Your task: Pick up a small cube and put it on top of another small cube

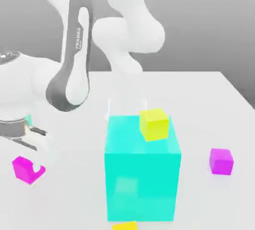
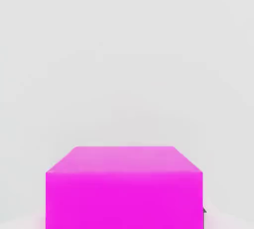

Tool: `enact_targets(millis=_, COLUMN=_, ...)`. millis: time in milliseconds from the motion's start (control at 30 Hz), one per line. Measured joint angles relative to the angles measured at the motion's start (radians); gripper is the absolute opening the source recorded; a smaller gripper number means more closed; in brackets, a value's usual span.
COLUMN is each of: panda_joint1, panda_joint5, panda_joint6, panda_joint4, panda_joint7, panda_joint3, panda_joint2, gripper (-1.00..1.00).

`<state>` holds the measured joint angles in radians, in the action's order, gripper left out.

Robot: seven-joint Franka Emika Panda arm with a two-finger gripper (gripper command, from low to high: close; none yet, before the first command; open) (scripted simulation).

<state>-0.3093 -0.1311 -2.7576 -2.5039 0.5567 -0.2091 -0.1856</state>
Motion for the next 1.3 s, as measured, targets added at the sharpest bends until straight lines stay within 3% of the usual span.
enact_targets(millis=433, panda_joint1=0.247, panda_joint5=0.016, panda_joint6=0.013, panda_joint4=0.094, panda_joint7=-0.243, panda_joint3=0.287, panda_joint2=0.086, gripper=-1.00)
enact_targets(millis=700, panda_joint1=0.481, panda_joint5=0.015, panda_joint6=0.053, panda_joint4=0.024, panda_joint7=-0.438, panda_joint3=0.431, panda_joint2=0.165, gripper=-1.00)
enact_targets(millis=967, panda_joint1=0.749, panda_joint5=0.037, panda_joint6=0.120, panda_joint4=-0.164, panda_joint7=-0.649, panda_joint3=0.551, panda_joint2=0.275, gripper=-1.00)
enact_targets(millis=1200, panda_joint1=0.750, panda_joint5=0.222, panda_joint6=-0.050, panda_joint4=-0.218, panda_joint7=-0.537, panda_joint3=0.522, panda_joint2=0.093, gripper=-1.00)
enact_targets(millis=1233, panda_joint1=0.756, panda_joint5=0.244, panda_joint6=-0.069, panda_joint4=-0.217, panda_joint7=-0.521, panda_joint3=0.513, panda_joint2=0.072, gripper=1.00)
enact_targets(millis=1300, panda_joint1=0.756, panda_joint5=0.244, panda_joint6=-0.069, panda_joint4=-0.217, panda_joint7=-0.521, panda_joint3=0.513, panda_joint2=0.072, gripper=1.00)
